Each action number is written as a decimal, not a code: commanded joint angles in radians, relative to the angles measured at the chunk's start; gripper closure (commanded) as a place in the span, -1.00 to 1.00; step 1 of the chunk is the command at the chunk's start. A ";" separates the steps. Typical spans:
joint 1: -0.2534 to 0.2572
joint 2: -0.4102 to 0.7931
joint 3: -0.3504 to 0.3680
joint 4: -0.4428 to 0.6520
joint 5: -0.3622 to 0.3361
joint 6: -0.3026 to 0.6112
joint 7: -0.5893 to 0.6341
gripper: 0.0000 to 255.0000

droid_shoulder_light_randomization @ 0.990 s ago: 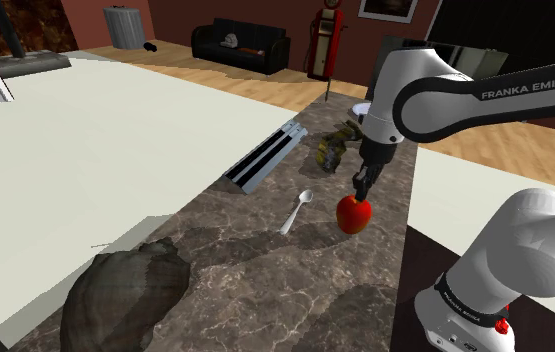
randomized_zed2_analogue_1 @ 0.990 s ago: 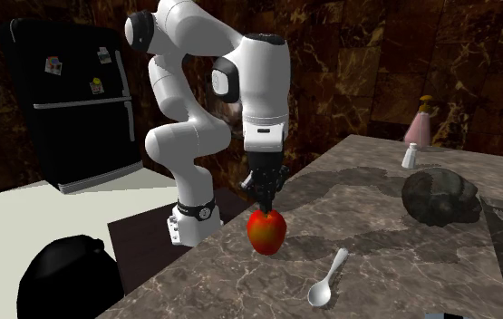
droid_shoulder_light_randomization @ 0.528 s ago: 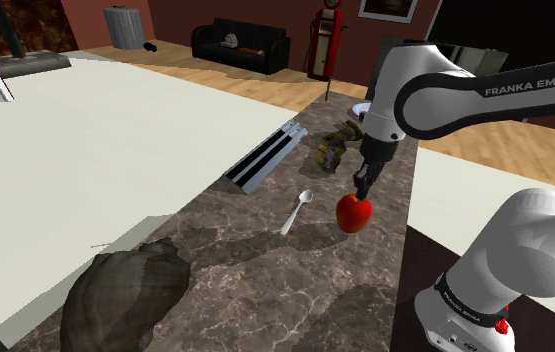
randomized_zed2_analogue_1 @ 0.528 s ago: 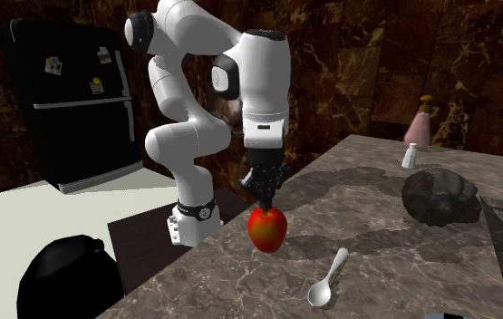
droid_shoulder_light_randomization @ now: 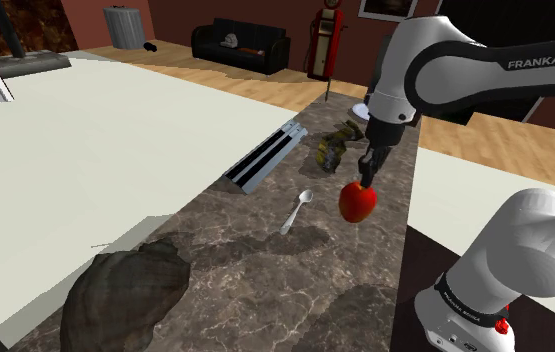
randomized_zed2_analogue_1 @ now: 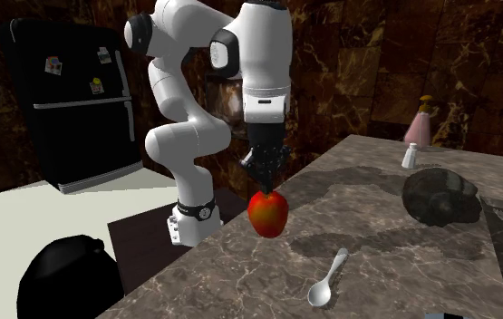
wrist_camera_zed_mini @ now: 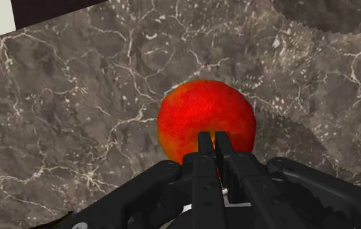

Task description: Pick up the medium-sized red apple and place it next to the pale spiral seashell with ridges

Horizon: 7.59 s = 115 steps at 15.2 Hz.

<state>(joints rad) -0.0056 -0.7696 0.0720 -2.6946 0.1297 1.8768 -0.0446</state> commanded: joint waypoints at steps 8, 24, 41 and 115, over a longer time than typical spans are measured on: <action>-0.004 -0.013 -0.009 0.111 -0.010 -0.125 0.007 1.00; -0.007 0.011 -0.019 0.341 -0.021 -0.330 0.022 1.00; 0.053 0.073 0.173 0.496 0.109 -0.391 0.248 1.00; 0.298 1.155 0.858 0.902 -0.394 0.187 1.297 1.00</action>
<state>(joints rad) 0.2914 0.3845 0.9306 -1.7918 -0.2632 2.0622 1.2517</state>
